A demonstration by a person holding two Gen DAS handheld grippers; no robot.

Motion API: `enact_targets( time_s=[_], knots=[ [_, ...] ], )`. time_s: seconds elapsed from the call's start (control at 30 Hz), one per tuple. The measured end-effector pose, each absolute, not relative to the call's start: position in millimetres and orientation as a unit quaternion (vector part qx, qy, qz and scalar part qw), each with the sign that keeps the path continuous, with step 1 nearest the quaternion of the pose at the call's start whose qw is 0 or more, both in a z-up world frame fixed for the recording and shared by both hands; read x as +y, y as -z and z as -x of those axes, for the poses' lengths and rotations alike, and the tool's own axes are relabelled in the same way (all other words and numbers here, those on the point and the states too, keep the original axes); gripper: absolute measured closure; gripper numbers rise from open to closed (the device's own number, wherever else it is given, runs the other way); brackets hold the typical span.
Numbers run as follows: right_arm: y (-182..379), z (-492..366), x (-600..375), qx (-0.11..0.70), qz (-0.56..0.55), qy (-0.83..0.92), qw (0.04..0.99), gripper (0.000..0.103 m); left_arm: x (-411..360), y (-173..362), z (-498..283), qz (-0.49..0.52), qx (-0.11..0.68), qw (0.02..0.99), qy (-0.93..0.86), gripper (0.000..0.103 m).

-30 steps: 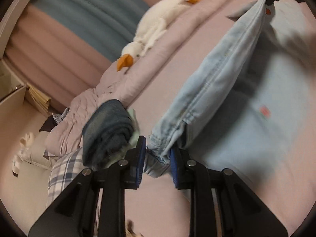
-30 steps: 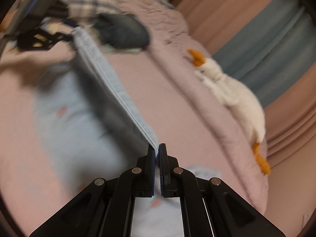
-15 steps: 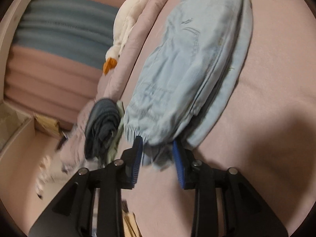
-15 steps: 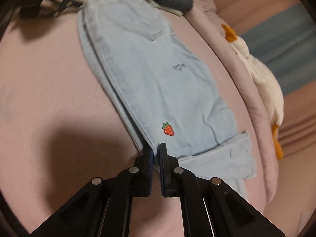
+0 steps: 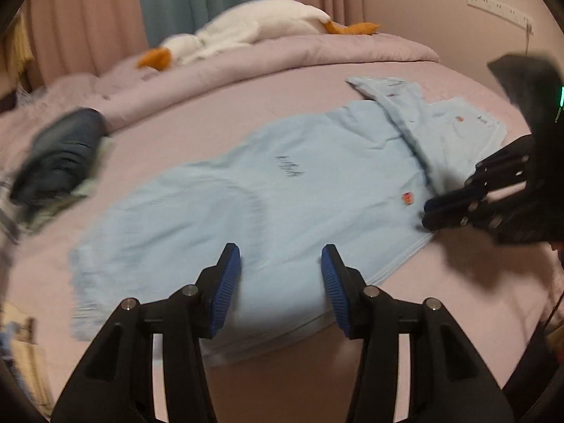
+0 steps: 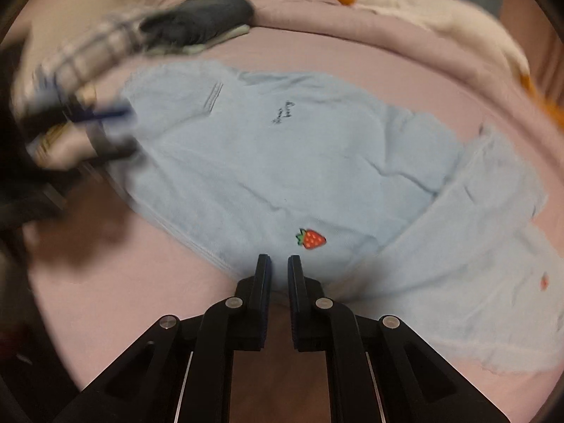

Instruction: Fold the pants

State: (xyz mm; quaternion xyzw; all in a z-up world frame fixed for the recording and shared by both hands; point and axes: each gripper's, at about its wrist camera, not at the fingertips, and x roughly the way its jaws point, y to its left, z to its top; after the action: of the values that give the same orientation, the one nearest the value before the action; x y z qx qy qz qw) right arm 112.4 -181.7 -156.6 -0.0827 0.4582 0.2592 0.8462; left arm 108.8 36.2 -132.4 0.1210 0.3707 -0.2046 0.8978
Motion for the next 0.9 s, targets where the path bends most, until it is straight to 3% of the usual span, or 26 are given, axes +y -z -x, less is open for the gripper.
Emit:
enact_targets(
  time_s=[0.13,0.2,0.27,0.43,0.6,0.63,0.67,0.73,0.77,0.8,0.9],
  knots=[
    [116,-139,-247,0.431,-0.049,-0.249,0.866,0.089,1,133,-119,-0.069,0.382,0.885,0.256,0.056],
    [106,-166,-279,0.426,-0.100,-0.202,0.876,0.068,-12,131,-122,-0.039,0.391,0.876,0.281,0.056],
    [100,-202,-303,0.432,-0.118,-0.137,0.883,0.058,-30,130,-132,-0.012,0.401,0.861,0.311,0.056],
    [106,-295,-320,0.477,-0.145,-0.073,0.864,0.057,-81,128,-145,-0.013,0.413,0.832,0.370,0.049],
    [128,-355,-311,0.523,-0.127,-0.017,0.843,0.056,-126,138,-155,-0.029,0.427,0.816,0.388,0.051],
    [135,-359,-312,0.530,-0.126,-0.012,0.838,0.056,-133,141,-158,-0.039,0.433,0.815,0.383,0.055],
    [142,-367,-311,0.543,-0.118,-0.004,0.831,0.056,-139,145,-160,-0.046,0.439,0.815,0.376,0.074],
    [150,-363,-315,0.545,-0.097,0.006,0.833,0.073,-146,147,-163,-0.053,0.443,0.817,0.365,0.093],
    [147,-361,-315,0.535,-0.087,0.003,0.840,0.094,-147,146,-163,-0.048,0.443,0.817,0.366,0.095],
    [145,-358,-318,0.529,-0.094,-0.005,0.844,0.100,-147,144,-162,-0.043,0.441,0.818,0.367,0.096],
    [119,-328,-339,0.479,-0.141,-0.024,0.866,0.100,-150,135,-153,-0.056,0.425,0.829,0.359,0.096]
  ],
)
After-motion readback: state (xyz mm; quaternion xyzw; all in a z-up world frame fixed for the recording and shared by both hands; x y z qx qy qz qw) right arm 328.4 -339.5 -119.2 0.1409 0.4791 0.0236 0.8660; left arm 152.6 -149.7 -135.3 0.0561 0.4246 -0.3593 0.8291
